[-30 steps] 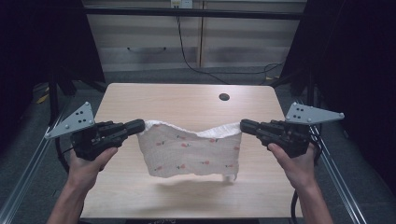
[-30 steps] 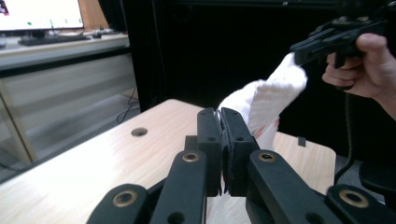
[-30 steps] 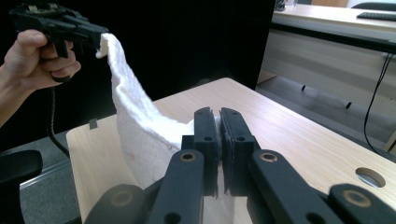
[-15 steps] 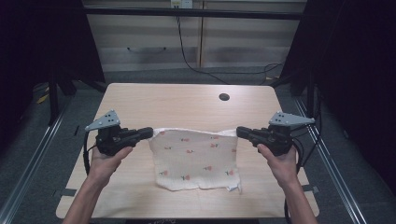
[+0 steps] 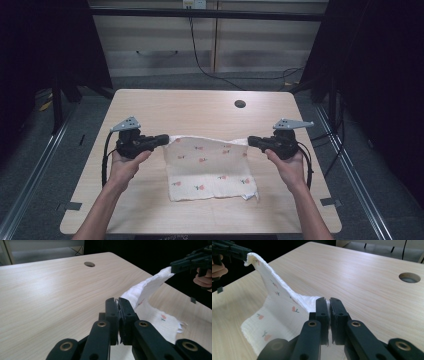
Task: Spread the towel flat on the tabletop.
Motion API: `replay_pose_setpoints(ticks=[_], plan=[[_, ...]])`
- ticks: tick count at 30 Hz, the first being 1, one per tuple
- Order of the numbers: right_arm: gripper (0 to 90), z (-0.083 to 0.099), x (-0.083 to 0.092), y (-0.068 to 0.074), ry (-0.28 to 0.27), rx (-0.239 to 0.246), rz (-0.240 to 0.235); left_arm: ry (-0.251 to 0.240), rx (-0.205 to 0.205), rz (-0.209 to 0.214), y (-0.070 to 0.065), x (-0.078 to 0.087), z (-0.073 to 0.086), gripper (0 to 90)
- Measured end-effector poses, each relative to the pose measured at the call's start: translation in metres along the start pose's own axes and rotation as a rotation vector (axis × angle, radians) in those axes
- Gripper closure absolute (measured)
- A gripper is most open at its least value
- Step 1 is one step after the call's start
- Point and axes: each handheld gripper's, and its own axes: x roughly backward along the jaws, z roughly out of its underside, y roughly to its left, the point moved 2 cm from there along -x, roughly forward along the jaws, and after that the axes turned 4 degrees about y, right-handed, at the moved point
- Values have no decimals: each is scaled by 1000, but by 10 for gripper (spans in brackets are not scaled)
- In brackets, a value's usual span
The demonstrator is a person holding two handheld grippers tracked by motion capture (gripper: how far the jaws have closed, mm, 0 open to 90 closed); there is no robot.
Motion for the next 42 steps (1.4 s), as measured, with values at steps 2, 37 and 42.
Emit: replay_pose_setpoints(ticks=[2,37,42], plan=[[859,2,-8,-6,5,-17,3,4,3,-5,4,-4,1,871],[690,-22,-80,-40,80,-109,40,85,44,-98,43,-30,4,750],[642,-22,-71,-38,77,-70,70,94,37,-96,37,-24,5,743]])
